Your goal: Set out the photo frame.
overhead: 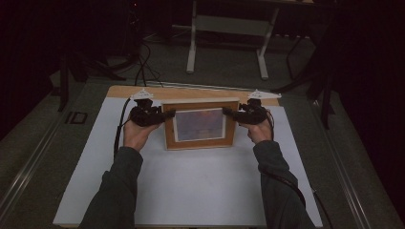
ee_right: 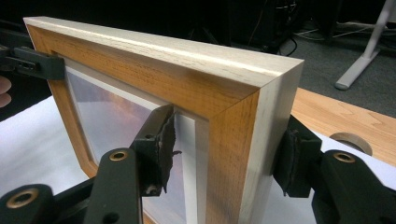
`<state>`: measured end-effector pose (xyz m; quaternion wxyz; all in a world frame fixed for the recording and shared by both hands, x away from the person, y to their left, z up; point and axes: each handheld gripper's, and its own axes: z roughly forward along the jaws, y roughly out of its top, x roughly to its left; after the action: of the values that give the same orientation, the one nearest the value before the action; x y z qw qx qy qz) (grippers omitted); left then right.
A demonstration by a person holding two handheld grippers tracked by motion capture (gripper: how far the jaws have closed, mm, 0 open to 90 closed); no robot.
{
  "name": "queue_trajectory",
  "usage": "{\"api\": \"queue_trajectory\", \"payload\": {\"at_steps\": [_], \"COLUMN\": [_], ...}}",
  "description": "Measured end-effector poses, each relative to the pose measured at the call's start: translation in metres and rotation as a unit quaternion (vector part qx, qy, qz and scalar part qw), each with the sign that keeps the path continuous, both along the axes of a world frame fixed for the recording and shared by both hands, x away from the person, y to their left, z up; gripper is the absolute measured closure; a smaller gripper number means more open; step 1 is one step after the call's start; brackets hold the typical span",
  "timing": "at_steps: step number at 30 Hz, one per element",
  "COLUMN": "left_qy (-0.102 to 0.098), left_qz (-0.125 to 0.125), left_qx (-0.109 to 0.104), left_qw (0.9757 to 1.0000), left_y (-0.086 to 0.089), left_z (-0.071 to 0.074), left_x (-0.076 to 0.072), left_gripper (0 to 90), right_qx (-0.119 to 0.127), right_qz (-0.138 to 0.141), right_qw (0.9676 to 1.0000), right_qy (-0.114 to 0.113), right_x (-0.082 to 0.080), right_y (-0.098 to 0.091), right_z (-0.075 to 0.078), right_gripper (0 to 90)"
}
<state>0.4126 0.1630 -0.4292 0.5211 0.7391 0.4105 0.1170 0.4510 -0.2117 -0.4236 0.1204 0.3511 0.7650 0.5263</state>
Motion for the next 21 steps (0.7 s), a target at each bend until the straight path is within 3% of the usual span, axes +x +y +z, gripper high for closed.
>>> {"api": "queue_trajectory", "payload": {"at_steps": [13, 21], "left_qy": [-0.019, -0.014], "left_qz": [0.013, 0.008], "left_qx": [-0.023, -0.024], "left_qw": [0.9995, 0.9996], "left_y": [0.002, 0.005], "left_z": [-0.004, -0.007], "left_x": [0.012, 0.016], "left_gripper": [56.4, 56.1], "right_qx": [0.01, 0.012], "right_qz": [-0.016, -0.017], "right_qw": [0.9998, 0.9998], "right_qy": [-0.003, 0.004], "right_x": [0.002, 0.002], "right_y": [0.001, 0.001], "right_z": [-0.003, -0.007], "right_gripper": [47.6, 48.2]}}
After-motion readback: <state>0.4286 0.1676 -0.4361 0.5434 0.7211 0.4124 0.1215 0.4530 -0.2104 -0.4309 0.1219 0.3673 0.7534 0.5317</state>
